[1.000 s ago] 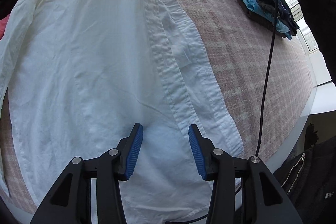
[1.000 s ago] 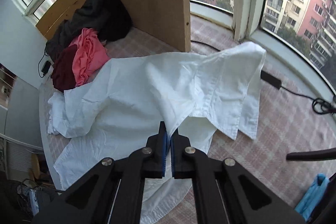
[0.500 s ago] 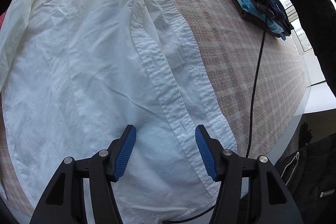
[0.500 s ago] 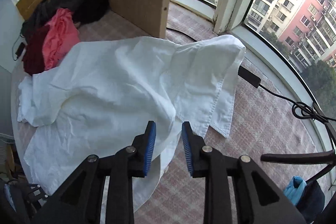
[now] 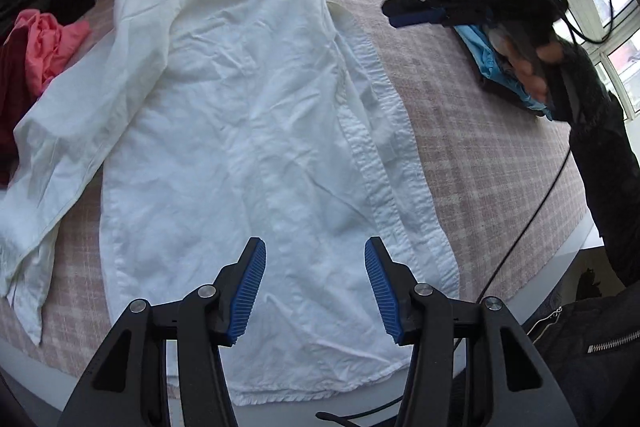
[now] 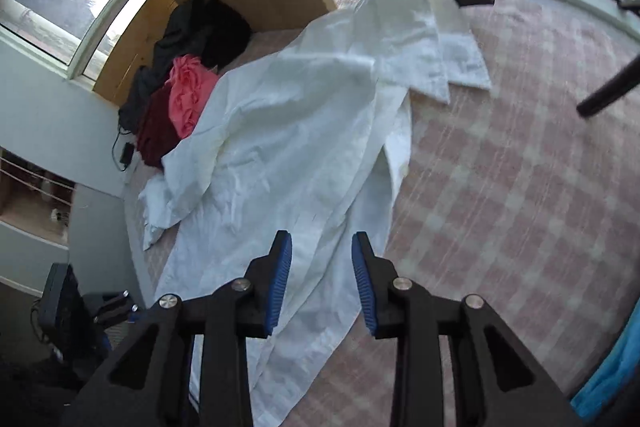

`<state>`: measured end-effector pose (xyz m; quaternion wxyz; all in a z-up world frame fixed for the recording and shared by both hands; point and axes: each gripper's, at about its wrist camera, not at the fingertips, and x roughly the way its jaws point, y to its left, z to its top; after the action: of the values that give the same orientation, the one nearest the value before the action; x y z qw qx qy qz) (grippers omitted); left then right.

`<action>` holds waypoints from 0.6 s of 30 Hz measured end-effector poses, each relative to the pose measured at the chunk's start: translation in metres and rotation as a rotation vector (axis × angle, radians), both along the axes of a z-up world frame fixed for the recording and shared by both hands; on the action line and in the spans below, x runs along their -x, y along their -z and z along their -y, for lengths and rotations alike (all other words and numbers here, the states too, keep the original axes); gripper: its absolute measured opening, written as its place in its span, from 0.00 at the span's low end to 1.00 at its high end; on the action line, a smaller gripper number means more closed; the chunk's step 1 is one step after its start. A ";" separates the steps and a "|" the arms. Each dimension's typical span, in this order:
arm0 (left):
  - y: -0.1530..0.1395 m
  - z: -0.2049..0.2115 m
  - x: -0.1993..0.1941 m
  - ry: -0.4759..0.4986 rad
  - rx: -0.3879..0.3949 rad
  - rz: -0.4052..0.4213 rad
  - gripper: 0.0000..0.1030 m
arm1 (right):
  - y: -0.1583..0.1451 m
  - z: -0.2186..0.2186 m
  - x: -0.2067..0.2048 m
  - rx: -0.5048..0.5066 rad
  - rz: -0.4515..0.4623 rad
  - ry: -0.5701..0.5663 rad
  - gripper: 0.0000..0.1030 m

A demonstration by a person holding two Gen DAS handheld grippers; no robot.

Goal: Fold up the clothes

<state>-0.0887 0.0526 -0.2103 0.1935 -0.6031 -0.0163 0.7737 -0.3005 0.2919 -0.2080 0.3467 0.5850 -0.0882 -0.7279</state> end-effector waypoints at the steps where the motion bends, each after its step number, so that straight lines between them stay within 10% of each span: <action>1: 0.002 0.000 -0.007 0.012 0.004 0.004 0.47 | 0.004 0.001 -0.018 0.007 0.018 -0.011 0.34; 12: 0.006 -0.056 -0.090 0.291 -0.049 -0.015 0.50 | 0.034 0.017 -0.177 0.006 0.136 -0.102 0.34; 18: 0.031 -0.098 -0.117 0.439 0.078 -0.055 0.51 | 0.040 0.001 -0.207 -0.021 0.129 -0.034 0.34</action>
<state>0.0284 0.1502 -0.2414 0.3339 -0.5781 0.1506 0.7292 -0.0934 0.2910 -0.2481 0.3465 0.6358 -0.0930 -0.6835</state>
